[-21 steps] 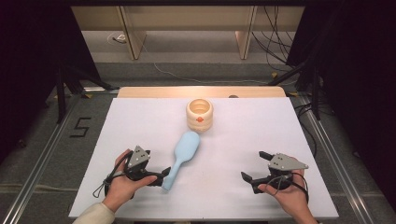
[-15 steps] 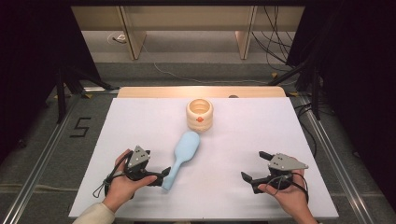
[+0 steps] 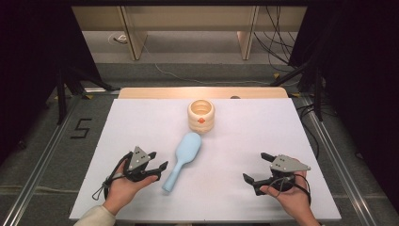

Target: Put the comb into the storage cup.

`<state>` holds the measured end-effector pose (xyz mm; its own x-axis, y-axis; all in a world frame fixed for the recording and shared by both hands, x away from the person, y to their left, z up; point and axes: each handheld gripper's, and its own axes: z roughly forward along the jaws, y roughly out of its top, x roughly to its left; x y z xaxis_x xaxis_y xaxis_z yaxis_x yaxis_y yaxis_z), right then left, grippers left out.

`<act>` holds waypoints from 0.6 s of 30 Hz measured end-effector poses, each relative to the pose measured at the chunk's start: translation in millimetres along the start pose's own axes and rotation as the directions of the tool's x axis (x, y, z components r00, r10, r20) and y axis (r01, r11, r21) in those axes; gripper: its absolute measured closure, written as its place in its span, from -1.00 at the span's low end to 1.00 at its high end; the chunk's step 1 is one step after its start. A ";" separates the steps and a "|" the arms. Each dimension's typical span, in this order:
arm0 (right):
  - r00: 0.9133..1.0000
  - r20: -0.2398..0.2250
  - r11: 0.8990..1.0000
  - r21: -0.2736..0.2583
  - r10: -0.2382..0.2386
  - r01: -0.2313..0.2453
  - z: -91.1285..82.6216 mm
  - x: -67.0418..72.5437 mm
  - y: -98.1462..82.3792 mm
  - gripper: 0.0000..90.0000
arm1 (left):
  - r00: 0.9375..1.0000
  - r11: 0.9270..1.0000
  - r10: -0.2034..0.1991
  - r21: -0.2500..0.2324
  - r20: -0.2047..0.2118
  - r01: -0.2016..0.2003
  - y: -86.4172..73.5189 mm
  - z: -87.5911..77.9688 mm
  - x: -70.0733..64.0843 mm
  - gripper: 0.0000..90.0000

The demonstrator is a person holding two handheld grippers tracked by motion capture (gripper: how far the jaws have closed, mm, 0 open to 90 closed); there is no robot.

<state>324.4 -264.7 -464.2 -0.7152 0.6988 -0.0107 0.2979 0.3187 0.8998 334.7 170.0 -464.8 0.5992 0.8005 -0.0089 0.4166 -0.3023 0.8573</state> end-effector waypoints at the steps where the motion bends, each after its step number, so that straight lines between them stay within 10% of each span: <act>1: 1.000 0.001 1.000 0.001 -0.002 0.002 -0.1 0.0 0.0 -0.99 | 1.000 1.000 -0.013 0.003 0.012 0.013 0.3 -0.6 0.0 0.30; 8: 1.000 -0.001 1.000 0.006 -0.002 0.002 0.4 -0.2 -0.3 -0.99 | 0.995 0.998 -0.050 0.038 0.084 0.047 4.9 -3.3 -9.3 0.97; 18: 1.000 0.002 1.000 0.007 0.001 -0.001 0.6 -0.5 -0.6 -0.99 | 0.983 0.990 -0.018 0.140 0.181 -0.007 7.0 1.8 -32.8 0.99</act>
<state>325.0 -264.8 -465.0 -0.7137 0.7004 -0.0110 0.3030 0.3228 0.8966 319.2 140.7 -459.4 0.7052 0.6992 -0.1176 0.5037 -0.3774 0.7771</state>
